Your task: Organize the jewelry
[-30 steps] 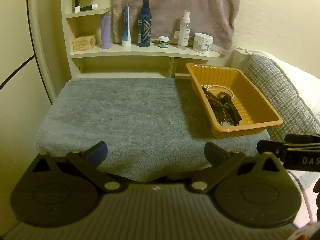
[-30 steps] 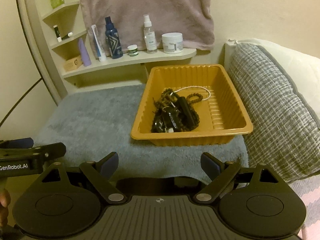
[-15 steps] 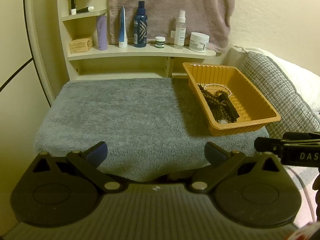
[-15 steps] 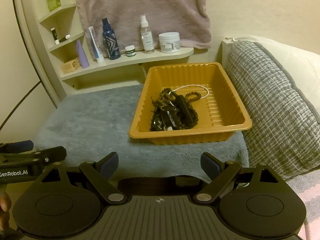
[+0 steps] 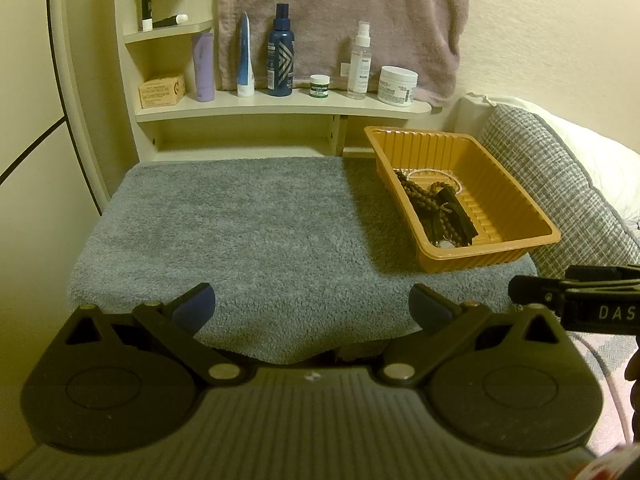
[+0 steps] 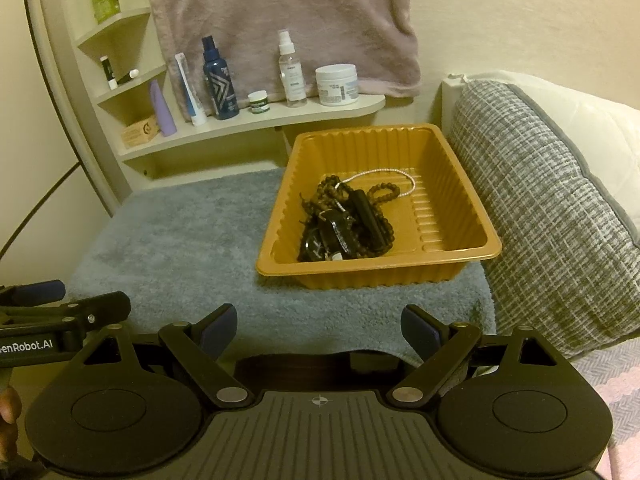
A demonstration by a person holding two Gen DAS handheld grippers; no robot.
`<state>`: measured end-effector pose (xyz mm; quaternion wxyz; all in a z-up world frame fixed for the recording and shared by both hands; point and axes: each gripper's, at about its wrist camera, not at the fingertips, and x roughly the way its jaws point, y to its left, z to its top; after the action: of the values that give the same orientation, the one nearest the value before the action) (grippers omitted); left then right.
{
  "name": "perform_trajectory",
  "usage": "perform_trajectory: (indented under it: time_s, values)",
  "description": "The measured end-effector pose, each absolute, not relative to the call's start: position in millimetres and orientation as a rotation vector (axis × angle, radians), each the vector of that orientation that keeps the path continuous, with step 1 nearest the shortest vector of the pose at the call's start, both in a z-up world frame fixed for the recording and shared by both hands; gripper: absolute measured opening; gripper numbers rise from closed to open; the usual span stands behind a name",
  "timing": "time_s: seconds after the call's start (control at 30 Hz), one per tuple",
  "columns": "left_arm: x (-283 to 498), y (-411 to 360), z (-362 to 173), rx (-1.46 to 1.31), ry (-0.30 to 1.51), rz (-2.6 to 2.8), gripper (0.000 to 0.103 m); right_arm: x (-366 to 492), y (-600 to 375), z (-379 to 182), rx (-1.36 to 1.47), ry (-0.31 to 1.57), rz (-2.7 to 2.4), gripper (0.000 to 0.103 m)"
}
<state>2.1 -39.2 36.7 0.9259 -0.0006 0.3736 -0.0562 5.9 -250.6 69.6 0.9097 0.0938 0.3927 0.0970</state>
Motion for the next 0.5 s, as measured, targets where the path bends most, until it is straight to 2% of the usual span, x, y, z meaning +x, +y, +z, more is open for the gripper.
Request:
perform_trajectory:
  time_s: [0.5]
  values:
    - [1.9,-38.9,37.0,-0.004,0.763,-0.116,0.102,6.6,-250.6,70.2,0.192,0.809,0.199,0.089]
